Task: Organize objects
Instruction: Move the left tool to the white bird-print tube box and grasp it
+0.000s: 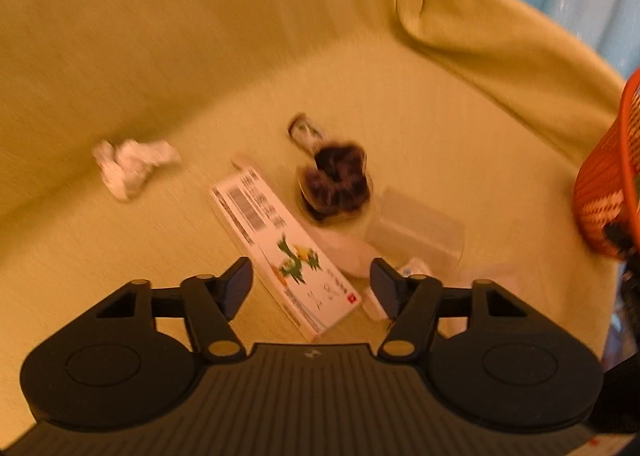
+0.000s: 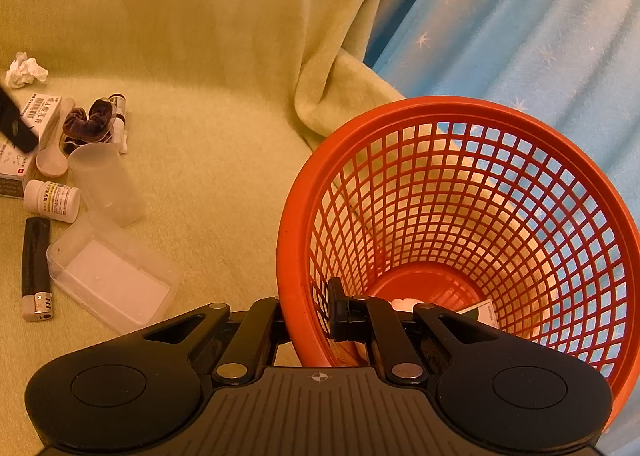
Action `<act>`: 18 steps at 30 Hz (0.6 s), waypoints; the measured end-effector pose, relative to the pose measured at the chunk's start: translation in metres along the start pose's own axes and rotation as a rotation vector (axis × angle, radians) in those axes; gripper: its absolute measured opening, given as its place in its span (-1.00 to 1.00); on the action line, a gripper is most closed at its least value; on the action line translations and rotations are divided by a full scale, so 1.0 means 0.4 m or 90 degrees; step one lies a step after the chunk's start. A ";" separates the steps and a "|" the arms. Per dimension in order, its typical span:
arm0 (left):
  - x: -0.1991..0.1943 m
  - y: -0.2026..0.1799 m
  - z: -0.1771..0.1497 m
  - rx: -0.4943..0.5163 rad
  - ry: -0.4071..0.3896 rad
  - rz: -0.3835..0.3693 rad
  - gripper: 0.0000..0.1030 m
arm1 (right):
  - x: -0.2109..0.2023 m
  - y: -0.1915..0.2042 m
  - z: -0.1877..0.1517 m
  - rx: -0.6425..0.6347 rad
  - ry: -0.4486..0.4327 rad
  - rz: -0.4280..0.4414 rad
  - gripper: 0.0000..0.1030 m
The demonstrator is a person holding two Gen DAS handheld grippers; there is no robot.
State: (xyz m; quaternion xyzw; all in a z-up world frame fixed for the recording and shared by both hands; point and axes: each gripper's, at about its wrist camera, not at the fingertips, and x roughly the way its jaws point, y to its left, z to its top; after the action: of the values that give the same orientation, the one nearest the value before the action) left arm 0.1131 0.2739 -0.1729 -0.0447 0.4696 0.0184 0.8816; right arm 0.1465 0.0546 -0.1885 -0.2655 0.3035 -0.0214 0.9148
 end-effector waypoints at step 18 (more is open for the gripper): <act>-0.001 0.121 -0.014 -0.028 -0.032 0.047 -0.29 | -0.005 0.000 -0.005 -0.007 0.002 0.002 -0.92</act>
State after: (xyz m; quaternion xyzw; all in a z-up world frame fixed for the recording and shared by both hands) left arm 0.1046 0.3217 -0.1787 -0.0458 0.4478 0.0624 0.8908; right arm 0.1438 0.0541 -0.1890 -0.2701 0.3058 -0.0188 0.9128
